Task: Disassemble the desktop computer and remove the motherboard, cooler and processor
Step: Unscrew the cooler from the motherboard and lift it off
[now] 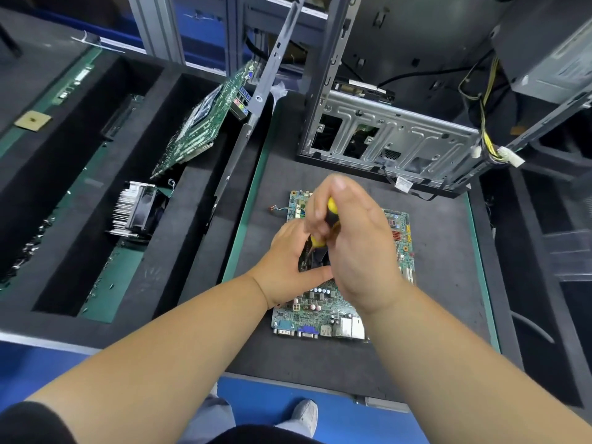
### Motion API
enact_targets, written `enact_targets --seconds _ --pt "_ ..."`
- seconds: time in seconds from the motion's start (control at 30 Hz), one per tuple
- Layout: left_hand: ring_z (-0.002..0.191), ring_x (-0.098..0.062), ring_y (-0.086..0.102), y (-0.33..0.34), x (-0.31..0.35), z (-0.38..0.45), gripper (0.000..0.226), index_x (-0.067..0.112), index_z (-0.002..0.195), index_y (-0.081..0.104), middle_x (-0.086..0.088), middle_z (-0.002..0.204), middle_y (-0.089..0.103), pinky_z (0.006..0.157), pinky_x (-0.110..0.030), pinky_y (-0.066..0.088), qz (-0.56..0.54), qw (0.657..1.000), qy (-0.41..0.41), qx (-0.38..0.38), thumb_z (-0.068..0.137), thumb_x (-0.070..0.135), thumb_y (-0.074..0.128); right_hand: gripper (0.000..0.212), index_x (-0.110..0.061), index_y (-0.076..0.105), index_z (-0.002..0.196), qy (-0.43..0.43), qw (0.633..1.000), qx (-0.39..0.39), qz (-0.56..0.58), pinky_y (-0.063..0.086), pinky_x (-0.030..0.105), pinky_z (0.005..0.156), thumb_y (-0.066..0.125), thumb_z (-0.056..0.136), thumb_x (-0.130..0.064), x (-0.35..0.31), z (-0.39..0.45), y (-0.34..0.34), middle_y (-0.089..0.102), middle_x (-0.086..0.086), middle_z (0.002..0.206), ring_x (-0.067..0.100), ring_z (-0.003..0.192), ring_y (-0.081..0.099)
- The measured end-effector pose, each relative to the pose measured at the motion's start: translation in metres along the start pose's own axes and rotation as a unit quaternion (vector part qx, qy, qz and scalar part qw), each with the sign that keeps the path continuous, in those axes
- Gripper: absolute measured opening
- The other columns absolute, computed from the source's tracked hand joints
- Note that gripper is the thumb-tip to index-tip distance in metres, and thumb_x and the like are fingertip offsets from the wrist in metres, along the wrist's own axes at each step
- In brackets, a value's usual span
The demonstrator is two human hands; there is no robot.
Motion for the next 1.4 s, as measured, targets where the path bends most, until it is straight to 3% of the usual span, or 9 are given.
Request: enact_targets --seconds 0.2,0.33,0.43,0.57,0.77,0.87,1.0,1.17,1.4 --pt "0.125 -0.023 0.044 0.001 -0.005 -0.003 0.062 0.016 0.132 0.047 -0.003 0.127 0.05 0.105 -0.048 0.037 0.007 1.0 0.01 0.0 0.08 0.043 0.068 0.034 -0.014 0.033 0.046 0.063 0.99 -0.098 0.076 0.011 0.03 0.049 0.038 0.08 -0.01 0.004 0.012 0.011 0.027 -0.001 0.044 0.014 0.045 0.021" --pt "0.115 -0.018 0.051 -0.002 -0.007 -0.006 0.039 0.053 0.112 0.044 0.014 0.112 0.053 0.098 -0.049 0.046 0.011 1.0 -0.001 0.016 0.076 0.052 0.061 0.028 -0.008 0.045 0.059 0.05 0.982 -0.179 -0.032 0.027 0.033 0.05 0.041 0.086 -0.008 0.0 0.005 0.019 0.039 0.002 0.054 0.018 0.051 0.035" --pt "0.126 -0.019 0.045 -0.002 -0.005 -0.004 0.058 0.062 0.125 0.032 0.025 0.124 0.045 0.103 -0.048 0.042 0.006 1.0 0.013 0.025 0.077 0.049 0.062 0.027 -0.009 0.055 0.075 0.059 0.994 -0.062 -0.066 0.044 0.04 0.069 0.057 0.091 -0.031 0.005 -0.003 0.005 0.055 0.009 0.07 0.025 0.07 0.055" --pt "0.128 -0.023 0.041 0.003 -0.014 0.0 0.068 0.023 0.137 0.04 0.005 0.132 0.046 0.105 -0.049 0.038 0.01 1.0 0.016 0.007 0.078 0.044 0.065 0.041 -0.021 0.054 0.061 0.028 0.991 0.128 -0.009 0.036 0.033 0.062 0.049 0.094 -0.045 0.011 -0.013 -0.008 0.048 -0.001 0.059 0.017 0.06 0.045" --pt "0.135 -0.019 0.036 0.003 -0.014 -0.004 0.075 0.024 0.141 0.039 -0.003 0.141 0.043 0.113 -0.044 0.032 0.005 1.0 -0.007 -0.012 0.078 0.055 0.064 0.034 -0.013 0.044 0.051 0.111 0.955 -0.249 0.117 0.009 0.034 0.047 0.053 0.08 -0.028 0.004 0.017 0.019 0.025 -0.003 0.042 0.012 0.044 0.018" --pt "0.132 -0.02 0.037 0.003 -0.015 -0.003 0.068 0.031 0.138 0.038 0.0 0.136 0.042 0.11 -0.046 0.035 0.013 1.0 0.003 -0.011 0.079 0.055 0.064 0.011 -0.007 0.047 0.071 0.113 0.968 -0.219 0.036 0.02 0.039 0.054 0.045 0.078 -0.015 0.007 0.015 0.008 0.037 0.004 0.053 0.018 0.052 0.03" --pt "0.132 -0.024 0.039 0.005 -0.019 0.0 0.071 0.029 0.139 0.038 -0.003 0.139 0.04 0.106 -0.05 0.04 -0.011 1.0 -0.004 0.005 0.079 0.049 0.07 0.029 -0.008 0.058 0.087 0.087 0.994 -0.07 0.005 0.043 0.034 0.075 0.06 0.085 -0.037 0.014 -0.002 -0.007 0.054 0.012 0.081 0.023 0.08 0.053" --pt "0.127 -0.018 0.042 0.005 -0.022 -0.001 0.07 0.032 0.139 0.039 0.007 0.131 0.046 0.105 -0.046 0.041 -0.002 1.0 -0.002 -0.005 0.077 0.044 0.067 0.039 -0.02 0.065 0.075 0.05 0.997 0.036 0.046 0.036 0.039 0.073 0.045 0.095 -0.048 0.023 -0.01 -0.004 0.05 0.003 0.07 0.021 0.071 0.046" --pt "0.128 -0.018 0.044 0.001 -0.008 -0.003 0.054 0.044 0.125 0.042 0.005 0.131 0.05 0.108 -0.039 0.038 -0.015 1.0 0.017 0.001 0.077 0.047 0.067 0.052 -0.008 0.046 0.06 0.09 0.967 -0.202 0.124 0.011 0.03 0.046 0.049 0.09 -0.05 0.01 0.012 0.018 0.023 -0.002 0.044 0.011 0.043 0.017"
Point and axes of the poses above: each hand's wrist, its own z-axis towards the middle knuckle, its own y-axis out of the palm, x = y × z, the point moved 7 cm from there along z, towards the middle knuckle
